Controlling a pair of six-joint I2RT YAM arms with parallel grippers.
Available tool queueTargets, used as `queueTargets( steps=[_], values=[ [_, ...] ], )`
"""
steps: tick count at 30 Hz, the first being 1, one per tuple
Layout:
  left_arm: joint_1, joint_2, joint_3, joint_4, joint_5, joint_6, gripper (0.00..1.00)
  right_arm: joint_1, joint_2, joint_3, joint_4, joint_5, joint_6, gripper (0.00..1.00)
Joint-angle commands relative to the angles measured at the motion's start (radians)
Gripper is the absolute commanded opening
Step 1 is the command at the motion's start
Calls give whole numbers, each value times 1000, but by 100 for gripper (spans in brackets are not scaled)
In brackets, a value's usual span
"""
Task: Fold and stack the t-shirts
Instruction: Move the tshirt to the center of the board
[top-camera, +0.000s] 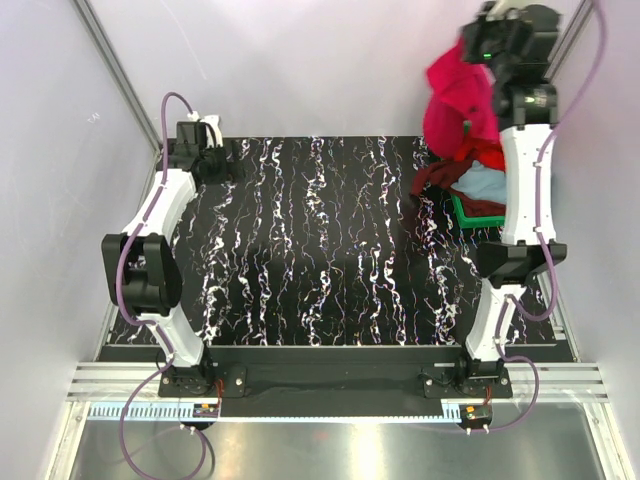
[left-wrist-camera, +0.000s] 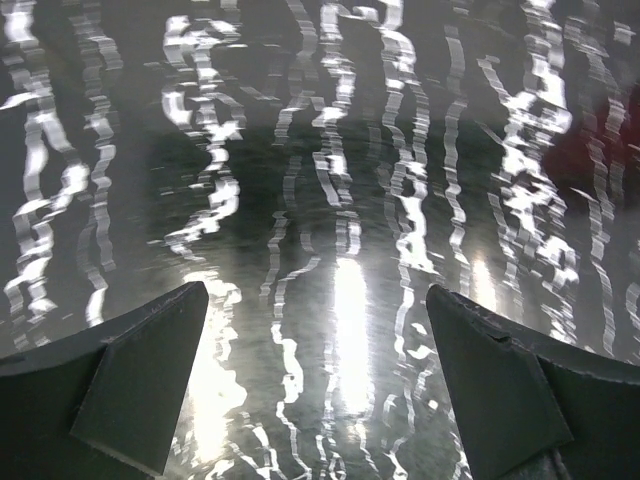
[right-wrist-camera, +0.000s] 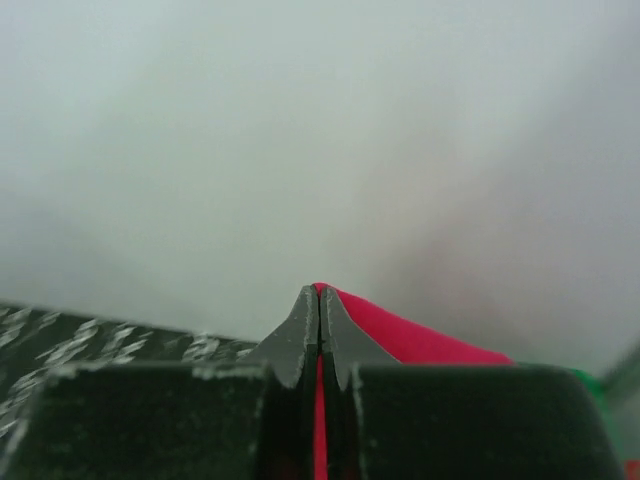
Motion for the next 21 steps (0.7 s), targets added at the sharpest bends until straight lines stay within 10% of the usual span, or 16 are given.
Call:
queueTargets(
  steps=[1,11,18,21],
  values=[
    [26,-22,63,34,-163,-34,98,130,-51,31,-2,-149,87,0],
    [115,-52,72,32,-208,-12,97,271,-97,81,61,-298,275,0],
    [115,-62,52,35,-171,-15,97,270,-192,-166,9,-262,157,0],
    [117,-59,49,31,-138,-15,97,270,-259,-498,-8,-270,63,32]
  ],
)
